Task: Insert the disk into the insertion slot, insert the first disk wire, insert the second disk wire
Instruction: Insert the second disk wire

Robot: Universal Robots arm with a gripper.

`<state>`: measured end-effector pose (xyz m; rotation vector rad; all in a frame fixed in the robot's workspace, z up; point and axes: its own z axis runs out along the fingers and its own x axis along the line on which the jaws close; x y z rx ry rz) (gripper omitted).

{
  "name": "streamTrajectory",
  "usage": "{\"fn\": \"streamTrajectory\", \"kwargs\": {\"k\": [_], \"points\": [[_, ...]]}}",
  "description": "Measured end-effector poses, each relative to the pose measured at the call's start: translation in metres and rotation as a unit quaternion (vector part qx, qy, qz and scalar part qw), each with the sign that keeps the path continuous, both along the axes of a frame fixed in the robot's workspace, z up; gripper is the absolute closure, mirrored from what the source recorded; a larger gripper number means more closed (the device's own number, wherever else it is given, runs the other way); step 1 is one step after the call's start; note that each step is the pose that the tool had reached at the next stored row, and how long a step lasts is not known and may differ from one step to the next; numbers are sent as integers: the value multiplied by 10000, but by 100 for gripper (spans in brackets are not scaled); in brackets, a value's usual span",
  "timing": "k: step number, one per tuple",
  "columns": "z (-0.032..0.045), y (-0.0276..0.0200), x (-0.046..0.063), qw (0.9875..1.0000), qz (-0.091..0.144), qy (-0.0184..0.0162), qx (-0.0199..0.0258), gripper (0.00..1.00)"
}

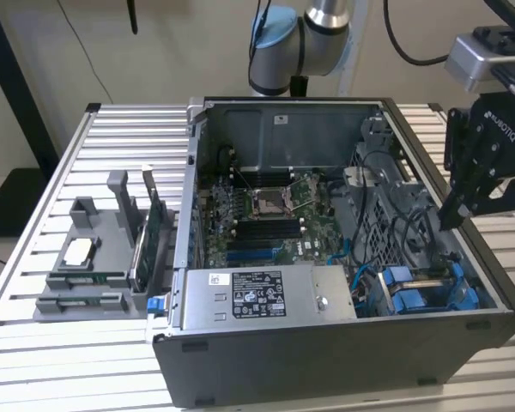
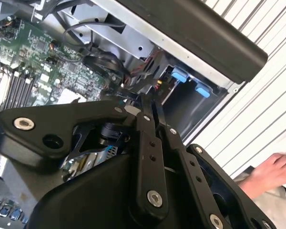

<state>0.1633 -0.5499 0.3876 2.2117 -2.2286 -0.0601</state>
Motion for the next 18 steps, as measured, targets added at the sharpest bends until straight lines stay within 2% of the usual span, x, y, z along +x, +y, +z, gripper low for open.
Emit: {"fn": "streamTrajectory", "kwargs": {"k": [12, 18], "points": [[19, -1, -282, 10000, -2, -32, 0, 84], [20, -21, -405, 10000, -2, -52, 0, 84]]}}
